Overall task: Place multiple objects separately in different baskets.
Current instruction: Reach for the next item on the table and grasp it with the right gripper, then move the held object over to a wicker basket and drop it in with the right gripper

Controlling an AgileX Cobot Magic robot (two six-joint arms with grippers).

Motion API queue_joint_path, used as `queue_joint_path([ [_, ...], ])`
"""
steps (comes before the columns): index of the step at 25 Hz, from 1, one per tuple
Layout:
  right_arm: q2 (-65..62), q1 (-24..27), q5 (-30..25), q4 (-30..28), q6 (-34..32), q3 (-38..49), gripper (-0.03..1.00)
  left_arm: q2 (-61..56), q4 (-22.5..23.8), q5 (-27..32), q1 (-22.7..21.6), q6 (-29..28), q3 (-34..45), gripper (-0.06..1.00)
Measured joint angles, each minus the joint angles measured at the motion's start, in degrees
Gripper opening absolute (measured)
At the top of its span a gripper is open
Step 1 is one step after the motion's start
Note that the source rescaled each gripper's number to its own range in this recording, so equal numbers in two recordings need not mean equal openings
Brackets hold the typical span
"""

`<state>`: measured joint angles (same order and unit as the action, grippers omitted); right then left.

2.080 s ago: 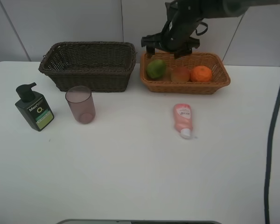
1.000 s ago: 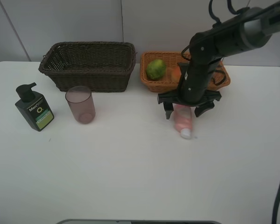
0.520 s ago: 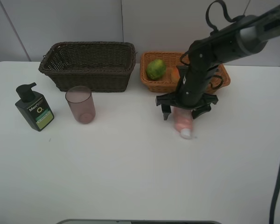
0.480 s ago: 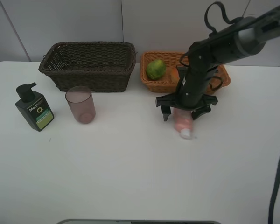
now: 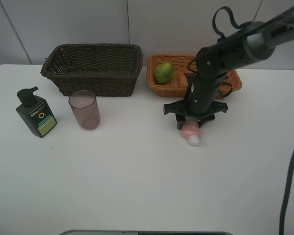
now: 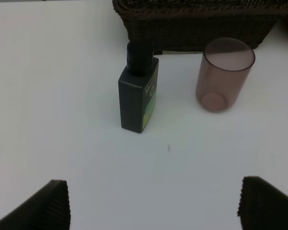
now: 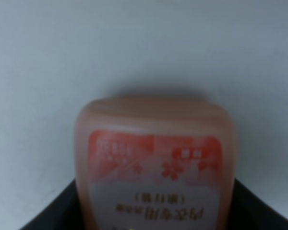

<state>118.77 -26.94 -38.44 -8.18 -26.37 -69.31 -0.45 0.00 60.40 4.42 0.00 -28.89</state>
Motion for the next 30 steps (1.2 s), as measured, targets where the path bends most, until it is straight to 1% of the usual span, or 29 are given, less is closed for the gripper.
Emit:
queue_joint_path([
  [17, -0.2, 0.0, -0.1, 0.0, 0.0, -0.1, 0.0, 0.0, 0.0, 0.0, 0.0, 0.0, 0.0, 0.91],
  [20, -2.0, -0.1, -2.1, 0.2, 0.5, -1.3, 0.0, 0.0, 0.0, 0.0, 0.0, 0.0, 0.0, 0.91],
  [22, -5.7, -1.0, -5.5, 0.2, 3.8, -3.7, 0.0, 0.0, 0.0, 0.0, 0.0, 0.0, 0.0, 0.91],
  [25, -8.8, -3.2, -8.9, 0.8, 7.6, -7.3, 0.0, 0.0, 0.0, 0.0, 0.0, 0.0, 0.0, 0.91],
  [27, -9.5, -4.5, -10.0, 1.6, 8.7, -9.8, 0.0, 0.0, 0.0, 0.0, 0.0, 0.0, 0.0, 0.91],
  [30, -9.4, -6.2, -10.1, 1.8, 9.1, -13.8, 0.0, 0.0, 0.0, 0.0, 0.0, 0.0, 0.0, 0.91],
])
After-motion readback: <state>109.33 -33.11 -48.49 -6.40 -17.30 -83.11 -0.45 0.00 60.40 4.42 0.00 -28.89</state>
